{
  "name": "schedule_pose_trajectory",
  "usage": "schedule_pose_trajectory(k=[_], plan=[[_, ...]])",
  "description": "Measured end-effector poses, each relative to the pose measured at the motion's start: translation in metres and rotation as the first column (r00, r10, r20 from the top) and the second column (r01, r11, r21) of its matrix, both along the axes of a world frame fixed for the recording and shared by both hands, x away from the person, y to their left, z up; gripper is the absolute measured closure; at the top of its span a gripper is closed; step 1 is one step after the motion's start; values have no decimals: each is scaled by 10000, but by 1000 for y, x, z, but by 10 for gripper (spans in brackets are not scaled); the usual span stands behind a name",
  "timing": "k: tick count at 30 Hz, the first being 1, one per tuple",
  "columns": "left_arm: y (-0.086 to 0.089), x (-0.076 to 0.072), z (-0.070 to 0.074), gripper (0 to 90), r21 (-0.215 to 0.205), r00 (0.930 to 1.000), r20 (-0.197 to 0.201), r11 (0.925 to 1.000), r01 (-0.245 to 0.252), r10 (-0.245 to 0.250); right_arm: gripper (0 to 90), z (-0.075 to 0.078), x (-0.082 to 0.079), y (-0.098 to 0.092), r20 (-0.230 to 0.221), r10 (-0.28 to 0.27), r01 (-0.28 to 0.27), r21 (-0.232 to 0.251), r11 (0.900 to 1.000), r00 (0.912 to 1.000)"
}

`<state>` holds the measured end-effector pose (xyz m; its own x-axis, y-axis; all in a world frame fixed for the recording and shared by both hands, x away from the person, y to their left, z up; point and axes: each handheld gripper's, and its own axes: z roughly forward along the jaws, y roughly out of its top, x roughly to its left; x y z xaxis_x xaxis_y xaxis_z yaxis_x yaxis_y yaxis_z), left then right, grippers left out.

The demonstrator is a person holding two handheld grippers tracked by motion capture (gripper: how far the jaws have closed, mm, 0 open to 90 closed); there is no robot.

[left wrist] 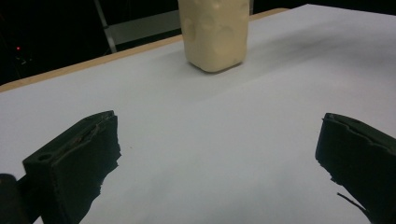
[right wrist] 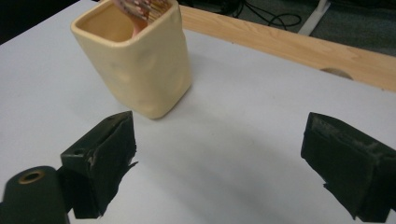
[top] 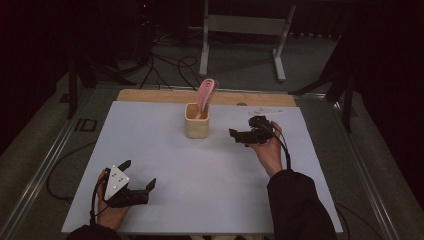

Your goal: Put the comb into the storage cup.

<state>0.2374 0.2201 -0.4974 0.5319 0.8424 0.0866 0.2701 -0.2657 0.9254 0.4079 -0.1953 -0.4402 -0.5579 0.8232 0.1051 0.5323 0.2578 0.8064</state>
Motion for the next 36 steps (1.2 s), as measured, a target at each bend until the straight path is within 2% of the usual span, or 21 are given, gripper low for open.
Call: schedule_pose_trajectory(k=[6, 10, 14, 18, 21, 23, 24, 29, 30, 33, 36], plan=[[1, 1, 1, 0, -99, 10000, 21, 9999, -20, 20, 102, -3, -13, -12, -50, -117, 117, 75, 9999, 9999], [2, 1, 2, 0, -152, 10000, -7, 9999, -69, 69, 102, -5, -20, -16, 92, -194, 196, -143, 9997, 9998], [3, 2, 2, 0, -190, 9999, -17, 9997, -121, 120, 101, -7, -35, -23, 358, -300, 314, -396, 9987, 9989], [4, 3, 2, 0, -230, 9999, -41, 9996, -166, 165, 101, -6, -47, -31, 509, -403, 425, -423, 9982, 9979], [6, 4, 4, 0, -279, 9997, 6, 9993, -248, 248, 101, -6, -55, -36, 659, -494, 516, -320, 9982, 9966], [6, 5, 4, 0, -323, 9996, 1, 9991, -276, 277, 101, -7, -58, -38, 645, -490, 508, -273, 9983, 9967], [7, 5, 4, 0, -311, 9996, 11, 9991, -284, 285, 102, -9, -64, -42, 660, -595, 600, -54, 9982, 9960], [11, 7, 6, 0, -415, 9990, 79, 9982, -444, 448, 102, -14, -74, -51, 652, -709, 702, 132, 9974, 9954], [12, 8, 6, 0, -432, 9988, 85, 9979, -485, 489, 101, -19, -80, -55, 471, -774, 751, 473, 9961, 9959], [13, 8, 7, 0, -469, 9987, 76, 9976, -504, 508, 101, -22, -87, -57, 506, -790, 768, 452, 9960, 9956], [14, 8, 7, 0, -492, 9985, 113, 9974, -523, 530, 102, -20, -95, -56, 858, -732, 705, 349, 9969, 9936]])
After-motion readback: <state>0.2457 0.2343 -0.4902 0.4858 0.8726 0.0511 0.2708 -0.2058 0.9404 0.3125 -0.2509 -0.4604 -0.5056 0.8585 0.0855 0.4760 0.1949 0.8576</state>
